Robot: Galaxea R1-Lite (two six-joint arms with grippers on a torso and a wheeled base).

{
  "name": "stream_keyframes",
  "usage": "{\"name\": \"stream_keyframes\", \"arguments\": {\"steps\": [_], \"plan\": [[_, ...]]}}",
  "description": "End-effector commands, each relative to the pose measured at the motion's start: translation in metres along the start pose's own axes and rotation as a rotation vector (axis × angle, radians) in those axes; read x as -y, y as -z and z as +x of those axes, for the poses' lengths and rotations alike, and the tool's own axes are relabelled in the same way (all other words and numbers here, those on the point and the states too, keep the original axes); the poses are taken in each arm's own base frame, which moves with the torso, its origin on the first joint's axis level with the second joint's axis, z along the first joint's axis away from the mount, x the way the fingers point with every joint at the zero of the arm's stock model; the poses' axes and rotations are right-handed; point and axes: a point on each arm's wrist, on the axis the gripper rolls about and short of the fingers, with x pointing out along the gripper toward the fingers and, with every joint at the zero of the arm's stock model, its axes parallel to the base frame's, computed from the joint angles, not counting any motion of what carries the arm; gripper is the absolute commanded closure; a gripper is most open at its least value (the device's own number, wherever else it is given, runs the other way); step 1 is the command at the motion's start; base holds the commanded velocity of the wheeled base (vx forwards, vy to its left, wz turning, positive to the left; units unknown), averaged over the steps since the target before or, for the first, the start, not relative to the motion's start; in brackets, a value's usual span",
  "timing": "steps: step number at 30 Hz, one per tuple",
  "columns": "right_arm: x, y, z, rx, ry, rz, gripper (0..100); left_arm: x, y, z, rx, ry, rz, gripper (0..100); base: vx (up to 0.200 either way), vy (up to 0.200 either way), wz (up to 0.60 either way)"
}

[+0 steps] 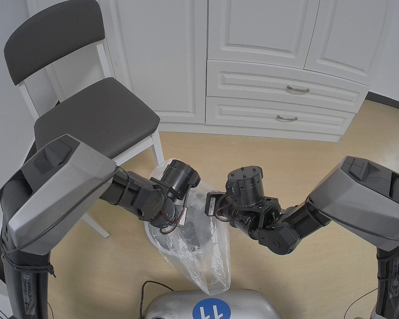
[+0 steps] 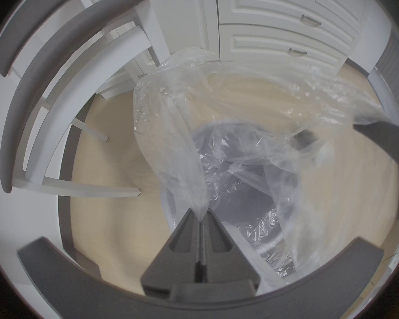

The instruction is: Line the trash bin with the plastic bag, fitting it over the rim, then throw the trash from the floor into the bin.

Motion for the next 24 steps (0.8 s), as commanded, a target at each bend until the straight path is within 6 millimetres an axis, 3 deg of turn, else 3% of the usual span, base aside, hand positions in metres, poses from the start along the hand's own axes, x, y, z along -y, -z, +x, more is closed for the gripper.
{"name": "stream_keyframes", "arguments": {"steps": [1, 9, 17, 24], "plan": [[0.007, -0.003, 0.002, 0.000, 0.008, 0.005, 100, -0.015, 0.005, -0.027, 0.049, 0.062, -0.039, 100, 0.000, 0.000, 0.00], [0.012, -0.001, 0.001, -0.020, 0.005, -0.001, 100, -0.036, 0.021, -0.042, 0.172, 0.162, -0.107, 100, 0.000, 0.000, 0.00], [0.021, -0.003, 0.004, -0.027, 0.010, -0.003, 100, -0.068, 0.028, -0.042, 0.182, 0.232, -0.174, 100, 0.000, 0.000, 0.00], [0.033, -0.003, 0.007, -0.038, 0.037, -0.003, 100, -0.082, 0.040, -0.035, 0.193, 0.245, -0.210, 100, 0.000, 0.000, 0.00]]}}
